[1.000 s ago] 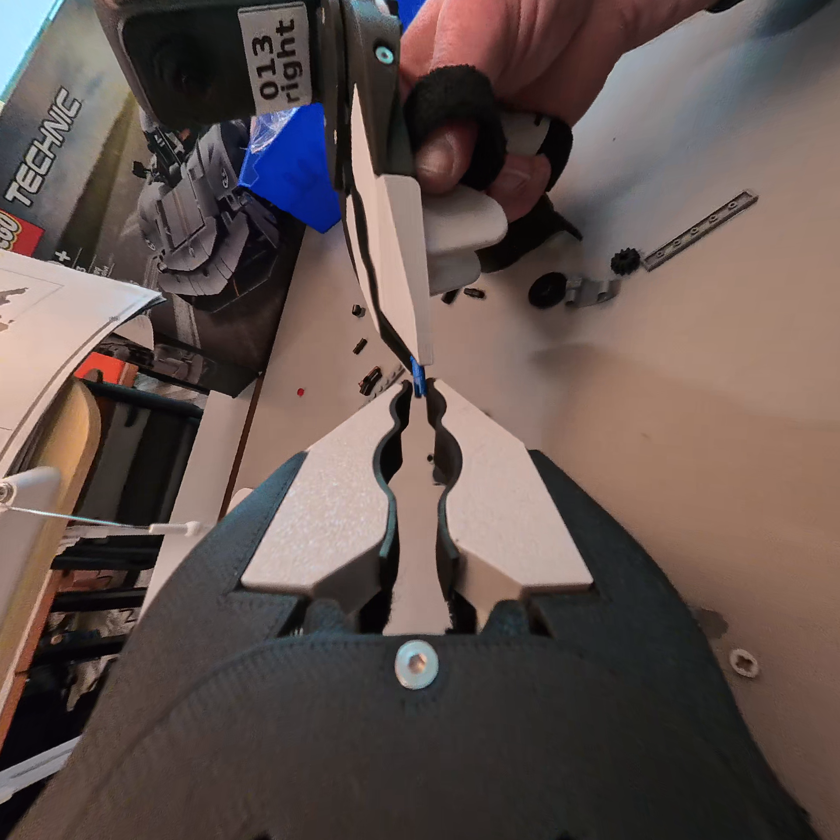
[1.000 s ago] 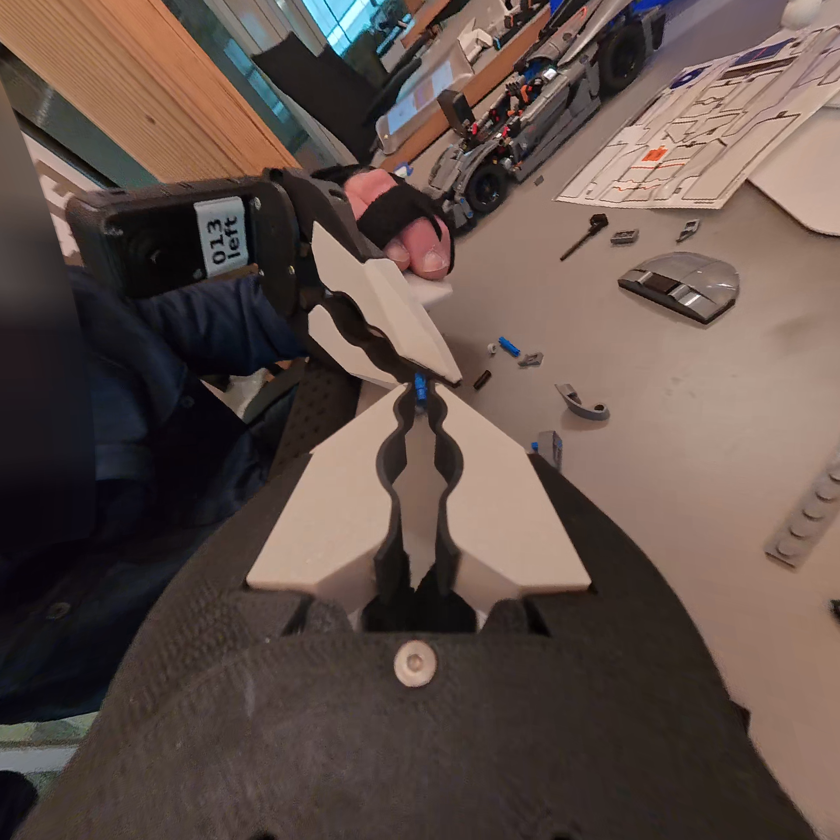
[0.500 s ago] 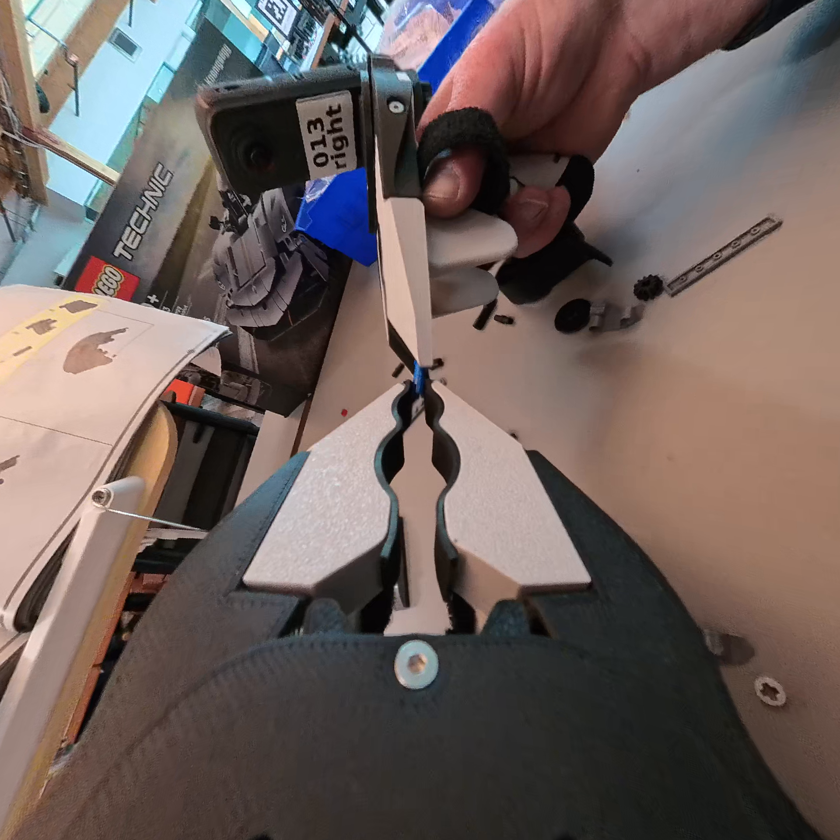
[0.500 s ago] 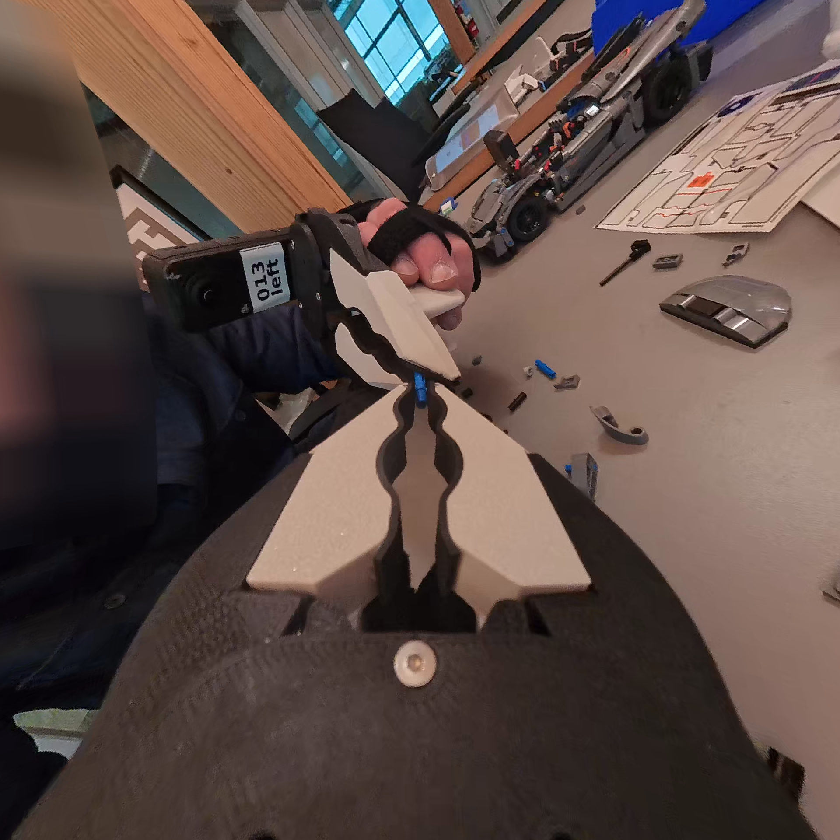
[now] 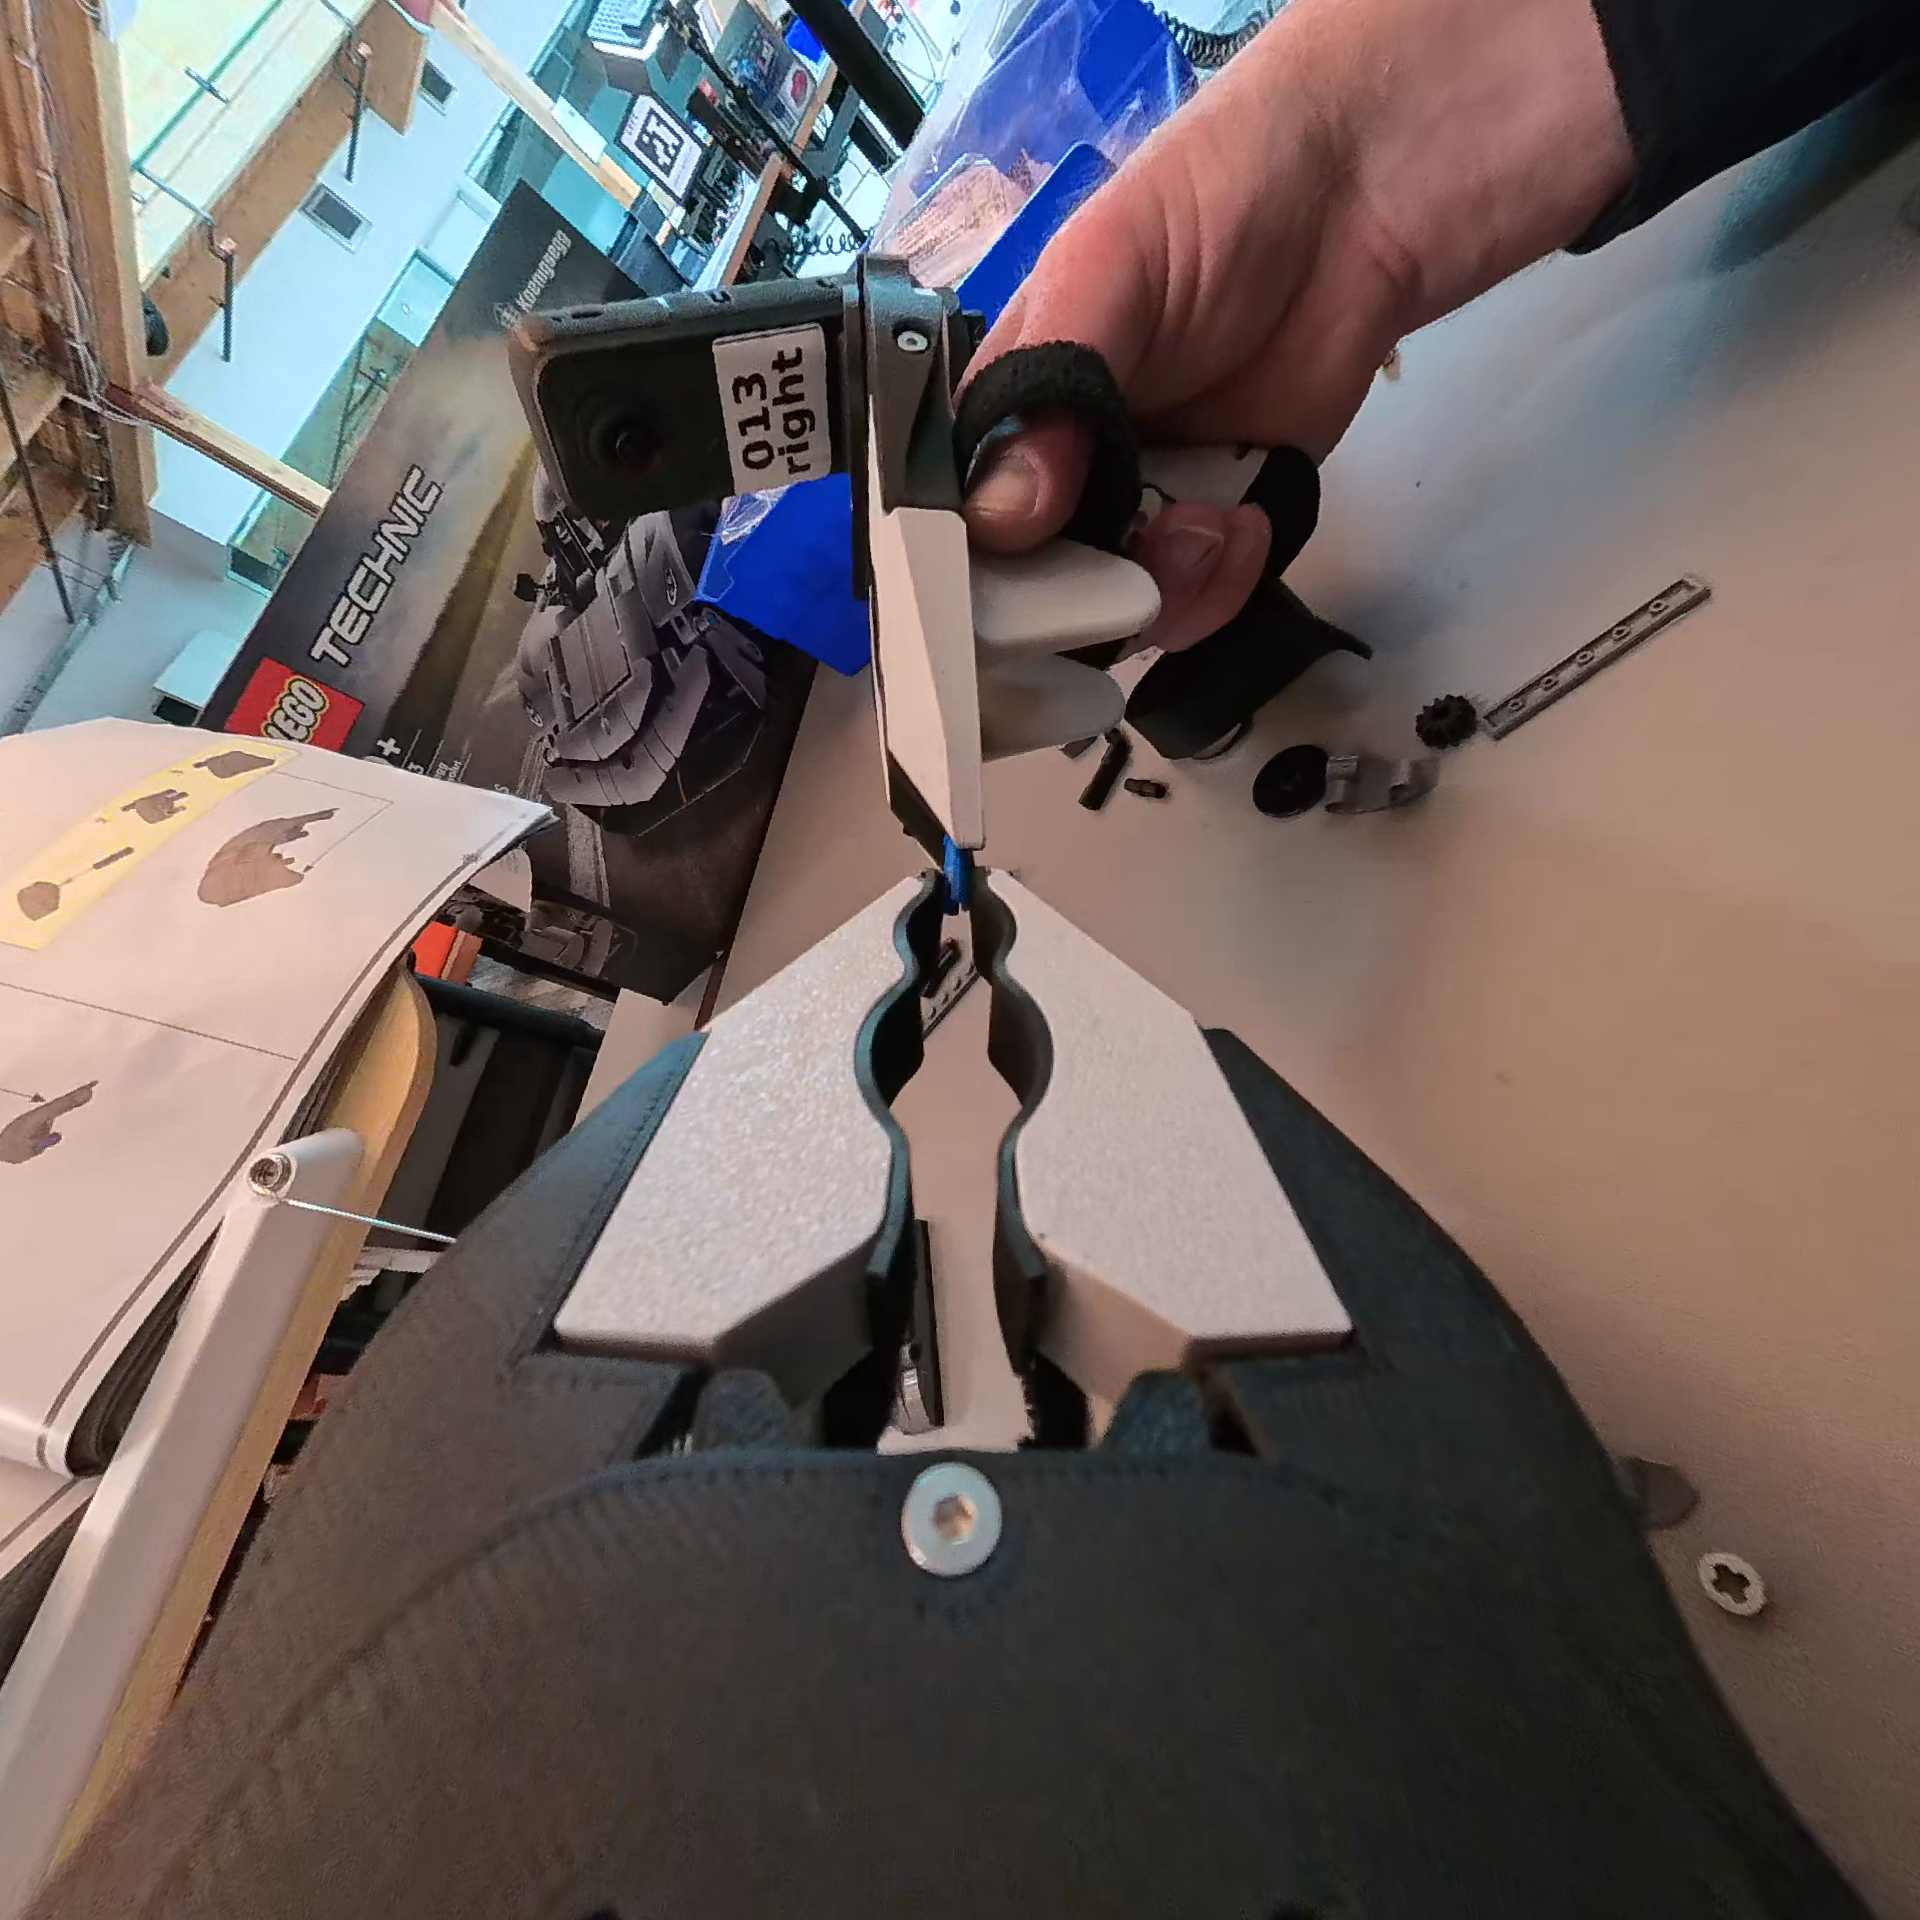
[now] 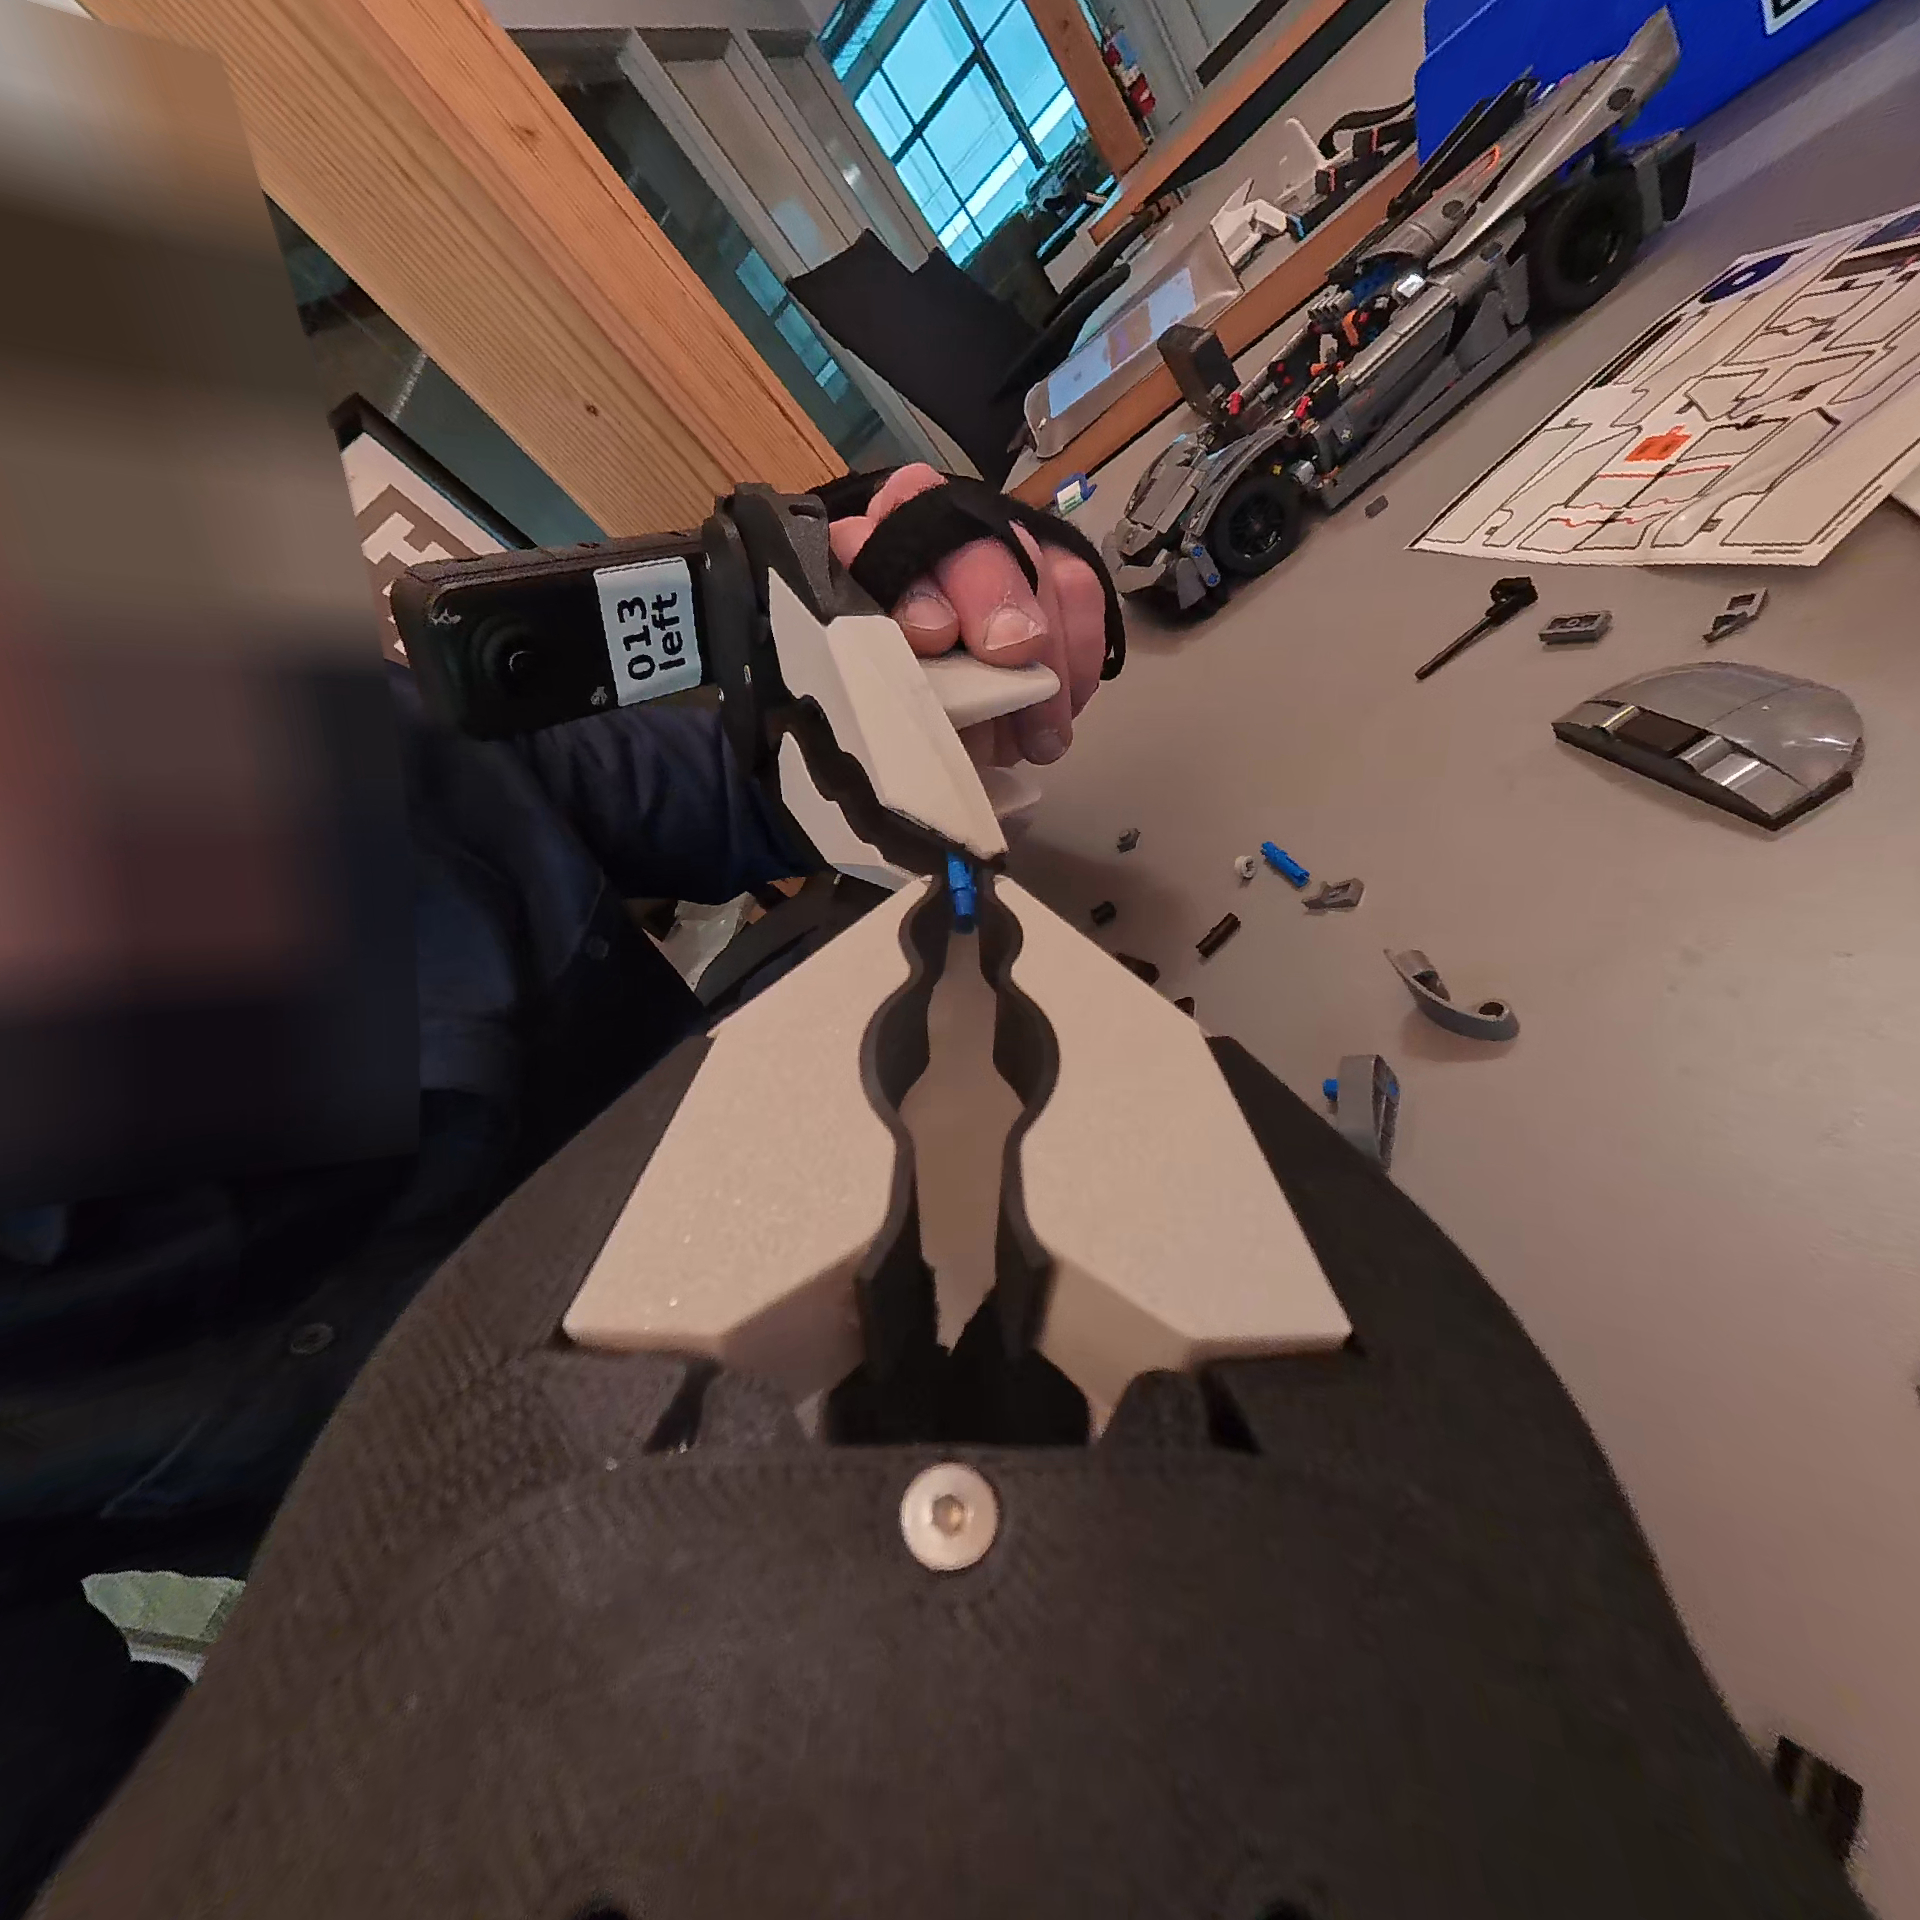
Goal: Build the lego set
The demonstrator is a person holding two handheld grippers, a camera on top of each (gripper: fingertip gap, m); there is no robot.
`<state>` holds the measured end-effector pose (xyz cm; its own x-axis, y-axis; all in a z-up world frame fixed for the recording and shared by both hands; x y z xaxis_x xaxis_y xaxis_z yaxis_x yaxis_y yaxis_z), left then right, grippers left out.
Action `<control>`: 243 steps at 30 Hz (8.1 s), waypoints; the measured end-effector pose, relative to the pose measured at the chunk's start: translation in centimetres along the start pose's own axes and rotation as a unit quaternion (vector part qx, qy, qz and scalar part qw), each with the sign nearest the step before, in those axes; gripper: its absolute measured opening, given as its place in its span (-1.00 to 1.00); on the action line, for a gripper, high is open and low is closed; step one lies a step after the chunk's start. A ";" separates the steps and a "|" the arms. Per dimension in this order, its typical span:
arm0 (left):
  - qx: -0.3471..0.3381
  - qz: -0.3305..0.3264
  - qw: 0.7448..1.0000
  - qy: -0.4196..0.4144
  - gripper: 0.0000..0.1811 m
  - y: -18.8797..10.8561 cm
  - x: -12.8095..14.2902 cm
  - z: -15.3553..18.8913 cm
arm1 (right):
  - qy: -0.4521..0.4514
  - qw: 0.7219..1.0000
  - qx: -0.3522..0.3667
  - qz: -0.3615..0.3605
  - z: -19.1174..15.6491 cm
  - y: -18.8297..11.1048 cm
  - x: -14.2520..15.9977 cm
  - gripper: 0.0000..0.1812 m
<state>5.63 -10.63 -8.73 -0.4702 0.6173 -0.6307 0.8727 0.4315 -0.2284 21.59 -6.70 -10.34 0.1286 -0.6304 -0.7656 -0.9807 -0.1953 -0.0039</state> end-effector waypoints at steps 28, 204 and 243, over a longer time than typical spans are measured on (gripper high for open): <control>0.045 -0.096 0.992 -0.067 -0.98 -1.1 3.2 -1.1 | -0.116 0.907 0.295 -0.278 3.2 2.7 3.4 -0.67; 0.004 -0.098 0.994 0.039 -0.79 1.6 1.8 0.9 | -0.033 0.989 0.129 -0.061 1.0 2.7 0.3 -0.95; 0.057 -0.223 0.969 -0.088 -0.95 0.7 8.2 -2.0 | -0.043 0.980 0.186 -0.045 1.2 0.7 -0.2 -1.00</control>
<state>2.15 -3.96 -12.56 -0.7835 0.2605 -0.5642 0.6009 0.5486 -0.5813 20.69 -5.86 -10.96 0.2203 -0.5546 -0.8024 -0.9535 0.0509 -0.2970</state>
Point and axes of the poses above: each gripper's, where its closed fingertips meet, y out along the fingers, x out of its underside, z = x × y across the jaws, the point moved 9 cm from there along -y, back along the fingers, and after that the axes turned 6 degrees about -x, right-handed, at the moved point
